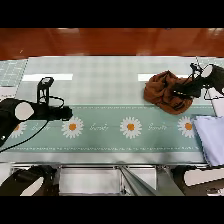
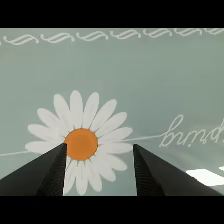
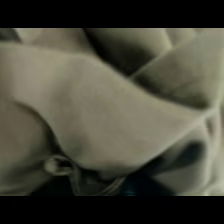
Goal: Fold the shirts.
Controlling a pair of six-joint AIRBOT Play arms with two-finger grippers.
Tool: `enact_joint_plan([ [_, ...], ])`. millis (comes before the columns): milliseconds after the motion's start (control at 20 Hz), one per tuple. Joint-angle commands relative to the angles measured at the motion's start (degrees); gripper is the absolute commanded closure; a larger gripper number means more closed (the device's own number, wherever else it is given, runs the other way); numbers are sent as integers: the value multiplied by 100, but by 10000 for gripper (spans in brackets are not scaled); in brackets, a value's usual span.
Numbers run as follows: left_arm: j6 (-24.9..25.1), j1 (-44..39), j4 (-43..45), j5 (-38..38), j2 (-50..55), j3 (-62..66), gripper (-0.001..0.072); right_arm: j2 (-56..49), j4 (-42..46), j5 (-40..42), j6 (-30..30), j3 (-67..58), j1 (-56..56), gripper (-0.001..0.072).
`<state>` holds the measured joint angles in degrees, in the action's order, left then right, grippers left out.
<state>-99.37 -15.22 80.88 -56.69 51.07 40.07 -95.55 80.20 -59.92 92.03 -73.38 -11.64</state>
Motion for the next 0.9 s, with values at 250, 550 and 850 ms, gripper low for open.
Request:
enact_joint_plan([
  [250, -42, 549, 186, 223, -96, 101, 199, 671, -697, -372, -691, -979, -4, 672],
  [550, -35, 2037, -11, -284, -713, 424, 199, 2243, -857, -590, -898, -2754, -4, 672],
  [850, -13, 2028, -332, -651, -1384, 396, 199, 2999, -1392, -654, -988, -4363, -2, 672],
])
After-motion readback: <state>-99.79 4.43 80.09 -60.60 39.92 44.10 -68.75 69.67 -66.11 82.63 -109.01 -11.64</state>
